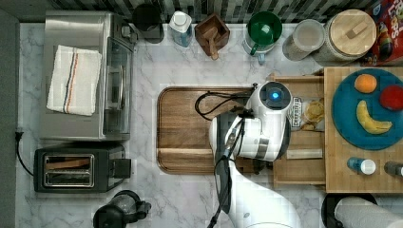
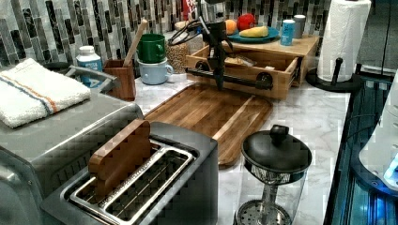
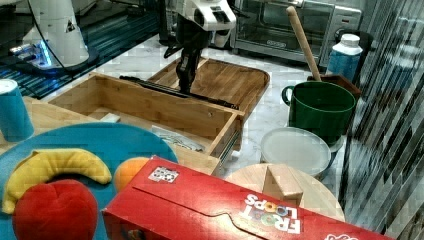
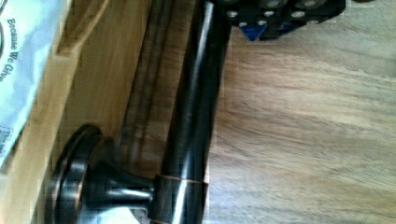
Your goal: Close the drawer.
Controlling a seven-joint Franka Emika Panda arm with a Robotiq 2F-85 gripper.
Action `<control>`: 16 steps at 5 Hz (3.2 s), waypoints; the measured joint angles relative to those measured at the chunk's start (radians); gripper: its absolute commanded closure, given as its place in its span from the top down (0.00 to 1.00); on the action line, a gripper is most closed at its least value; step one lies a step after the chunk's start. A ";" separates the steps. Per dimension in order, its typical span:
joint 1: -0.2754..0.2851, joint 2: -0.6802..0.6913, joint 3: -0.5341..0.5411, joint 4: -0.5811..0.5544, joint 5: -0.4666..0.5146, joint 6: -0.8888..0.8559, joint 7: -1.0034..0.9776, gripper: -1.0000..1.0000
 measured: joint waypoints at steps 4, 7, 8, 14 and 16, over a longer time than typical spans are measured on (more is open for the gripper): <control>-0.087 0.102 -0.144 0.152 0.068 -0.027 -0.160 0.00; -0.121 0.101 -0.163 0.148 0.038 0.034 -0.206 0.00; -0.109 0.100 -0.162 0.145 -0.011 0.040 -0.206 0.00; -0.104 0.108 -0.156 0.143 -0.026 0.072 -0.206 0.00; -0.105 0.110 -0.153 0.143 -0.034 0.076 -0.206 0.00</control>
